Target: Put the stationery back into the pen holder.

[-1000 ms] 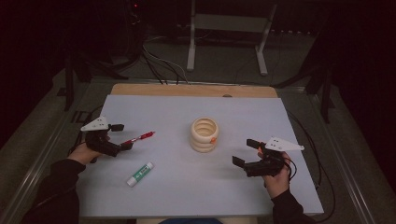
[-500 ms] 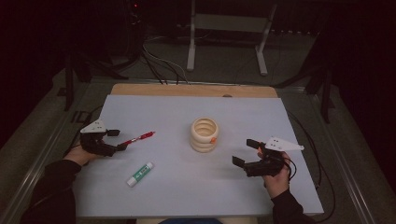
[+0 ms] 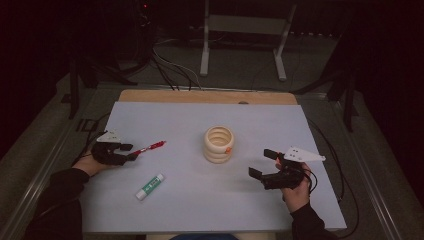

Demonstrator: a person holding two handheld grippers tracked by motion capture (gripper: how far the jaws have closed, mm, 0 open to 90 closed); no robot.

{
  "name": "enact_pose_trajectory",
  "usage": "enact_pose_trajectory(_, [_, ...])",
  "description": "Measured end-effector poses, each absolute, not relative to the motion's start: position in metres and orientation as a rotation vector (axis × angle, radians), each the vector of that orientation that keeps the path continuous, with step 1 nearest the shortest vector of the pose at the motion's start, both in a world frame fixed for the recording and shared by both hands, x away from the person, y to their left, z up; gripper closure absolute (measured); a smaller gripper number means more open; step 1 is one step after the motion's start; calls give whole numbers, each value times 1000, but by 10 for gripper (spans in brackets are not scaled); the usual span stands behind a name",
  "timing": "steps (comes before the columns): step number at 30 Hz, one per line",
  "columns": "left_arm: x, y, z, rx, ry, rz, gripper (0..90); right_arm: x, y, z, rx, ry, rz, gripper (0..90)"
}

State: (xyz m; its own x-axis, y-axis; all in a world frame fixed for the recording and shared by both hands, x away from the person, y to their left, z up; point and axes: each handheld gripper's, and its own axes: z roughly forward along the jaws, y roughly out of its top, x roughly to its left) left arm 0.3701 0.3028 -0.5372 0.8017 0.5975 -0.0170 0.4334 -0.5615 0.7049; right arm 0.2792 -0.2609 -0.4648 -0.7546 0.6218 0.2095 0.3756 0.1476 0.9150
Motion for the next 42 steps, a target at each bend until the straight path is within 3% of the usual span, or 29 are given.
enact_pose_trajectory(9, [375, 298, -540, 2303, 714, 297, 668, 279, -261, -465, 981, 2206, 1650, 20])
enact_pose_trajectory(17, [376, 294, -540, 2333, 685, 284, 718, 279, -262, -465, 989, 2202, 1661, 20])
enact_pose_trajectory(22, [374, 290, -539, 2357, 661, 305, 796, 279, -261, -465, 987, 2205, 1656, 20])
enact_pose_trajectory(37, [374, 288, -538, 2317, 715, 262, 816, 276, -260, -463, 953, 2190, 1673, 46])
enact_pose_trajectory(42, [374, 284, -531, 2307, 709, 256, 817, 273, -261, -460, 874, 2116, 1654, 15])
